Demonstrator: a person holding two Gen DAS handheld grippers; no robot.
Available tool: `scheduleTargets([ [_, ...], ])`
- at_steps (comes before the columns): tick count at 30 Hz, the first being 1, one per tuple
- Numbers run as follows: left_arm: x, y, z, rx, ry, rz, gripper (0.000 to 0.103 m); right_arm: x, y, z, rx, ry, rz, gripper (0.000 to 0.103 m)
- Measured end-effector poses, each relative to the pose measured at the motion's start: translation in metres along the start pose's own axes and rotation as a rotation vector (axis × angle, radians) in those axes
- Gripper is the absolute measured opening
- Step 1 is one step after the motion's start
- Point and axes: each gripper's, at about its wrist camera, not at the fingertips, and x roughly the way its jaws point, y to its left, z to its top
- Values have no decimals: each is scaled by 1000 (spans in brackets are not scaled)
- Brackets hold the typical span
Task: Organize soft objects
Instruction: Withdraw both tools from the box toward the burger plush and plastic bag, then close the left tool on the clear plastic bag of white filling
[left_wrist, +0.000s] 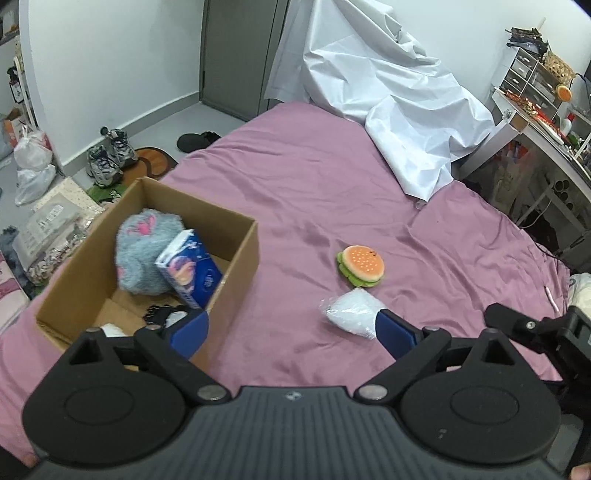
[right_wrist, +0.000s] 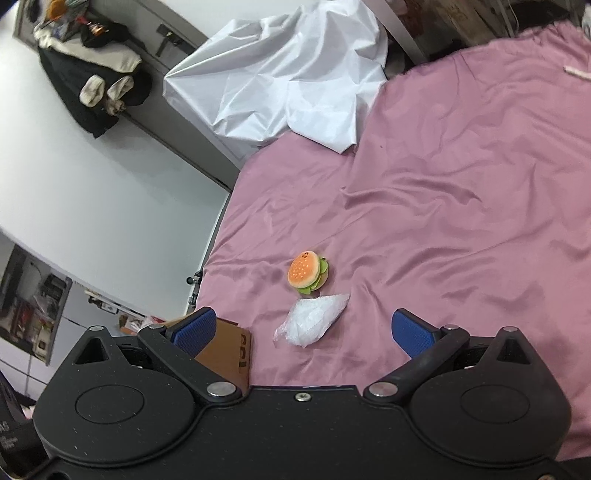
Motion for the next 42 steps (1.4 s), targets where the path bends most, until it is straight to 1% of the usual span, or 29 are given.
scheduleTargets([
  [2, 7, -3, 0, -9, 5, -7, 92, 8, -5, 2, 26, 18, 5, 97],
  [7, 27, -14, 1, -16, 31, -17, 86, 23, -12, 7, 51, 45, 7, 90],
  [13, 53, -23, -1, -48, 63, -37, 85, 38, -20, 11, 77, 70, -4, 82],
  [18, 75, -28, -4, -78, 92, -39, 84, 47, -25, 17, 76, 64, -19, 81],
  [25, 104, -32, -10, -165, 143, -49, 73, 53, -32, 21, 75, 56, -8, 78],
  [33, 125, -42, -13, -236, 170, -55, 69, 64, -38, 27, 81, 68, -17, 77],
  [36, 132, -43, -15, -264, 182, -53, 63, 68, -39, 29, 77, 71, -20, 77],
  [37, 135, -44, -15, -279, 186, -56, 59, 69, -39, 30, 76, 71, -20, 77],
  [38, 137, -44, -16, -289, 189, -61, 54, 71, -39, 31, 78, 72, -19, 77],
  [39, 139, -44, -16, -296, 190, -63, 51, 72, -40, 31, 79, 74, -19, 77],
  [41, 141, -43, -16, -322, 189, -73, 38, 77, -39, 33, 76, 79, -19, 77],
  [42, 141, -41, -17, -340, 186, -78, 35, 79, -39, 34, 73, 82, -20, 77],
])
